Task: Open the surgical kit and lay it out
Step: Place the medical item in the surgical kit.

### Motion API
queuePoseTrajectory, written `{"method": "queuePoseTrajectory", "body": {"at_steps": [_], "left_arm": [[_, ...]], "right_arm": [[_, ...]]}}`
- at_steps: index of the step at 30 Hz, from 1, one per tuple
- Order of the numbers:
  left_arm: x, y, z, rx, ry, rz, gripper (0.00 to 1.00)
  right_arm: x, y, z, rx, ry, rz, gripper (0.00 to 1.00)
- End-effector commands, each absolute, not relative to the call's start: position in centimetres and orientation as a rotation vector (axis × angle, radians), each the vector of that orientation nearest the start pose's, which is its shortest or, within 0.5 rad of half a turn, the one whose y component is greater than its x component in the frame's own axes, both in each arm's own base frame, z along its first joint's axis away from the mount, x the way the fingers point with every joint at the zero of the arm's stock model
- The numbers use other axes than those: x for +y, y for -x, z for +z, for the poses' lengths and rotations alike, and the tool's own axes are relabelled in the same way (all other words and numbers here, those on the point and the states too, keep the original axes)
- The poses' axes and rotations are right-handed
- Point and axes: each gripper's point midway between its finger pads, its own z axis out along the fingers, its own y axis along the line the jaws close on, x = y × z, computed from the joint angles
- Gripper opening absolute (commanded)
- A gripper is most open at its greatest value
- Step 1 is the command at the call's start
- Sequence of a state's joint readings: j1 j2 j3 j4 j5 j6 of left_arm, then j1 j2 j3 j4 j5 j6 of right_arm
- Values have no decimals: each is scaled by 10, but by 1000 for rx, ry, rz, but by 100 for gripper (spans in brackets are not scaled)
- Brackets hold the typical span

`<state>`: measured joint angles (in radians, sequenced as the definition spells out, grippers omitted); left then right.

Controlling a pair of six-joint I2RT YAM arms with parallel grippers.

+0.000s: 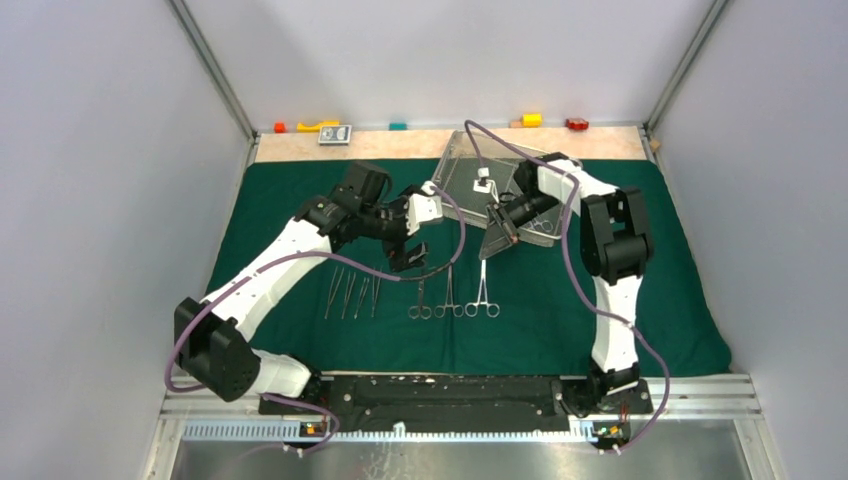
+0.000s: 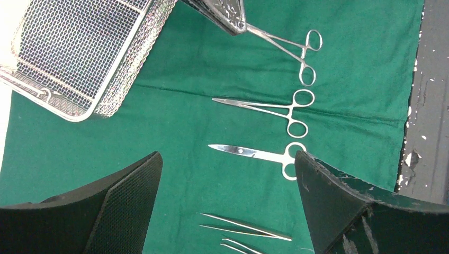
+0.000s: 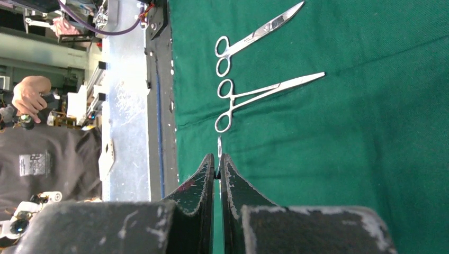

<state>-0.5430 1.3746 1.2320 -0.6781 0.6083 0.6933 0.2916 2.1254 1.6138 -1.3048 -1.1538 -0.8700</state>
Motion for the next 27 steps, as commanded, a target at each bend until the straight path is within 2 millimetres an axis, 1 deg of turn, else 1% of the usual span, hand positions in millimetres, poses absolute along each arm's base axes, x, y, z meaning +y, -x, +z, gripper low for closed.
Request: {"method": "queuePoseTrajectory", "body": {"at_steps": [1,12,15,18,27], "left_arm": [[-253,-266,214,1640,-1535,-640,99],[-254,-264,209,1632,-1554,-653,99],[-254,-263,209,1632,-1555,-656,99],[-254,-262,208,1631,-1558,-661,99],[-253,-261,204,1632,-1570,-656,99]], "right_arm": [[248,-287,113,2138,1257,1675,0],[249,-298,96,2172,1291,1663,0],[248,-301,92,2178,1301,1645,5],[248,-305,90,2185,1305,1625,8],[248,-311,87,2211,1303,1584,13]]}}
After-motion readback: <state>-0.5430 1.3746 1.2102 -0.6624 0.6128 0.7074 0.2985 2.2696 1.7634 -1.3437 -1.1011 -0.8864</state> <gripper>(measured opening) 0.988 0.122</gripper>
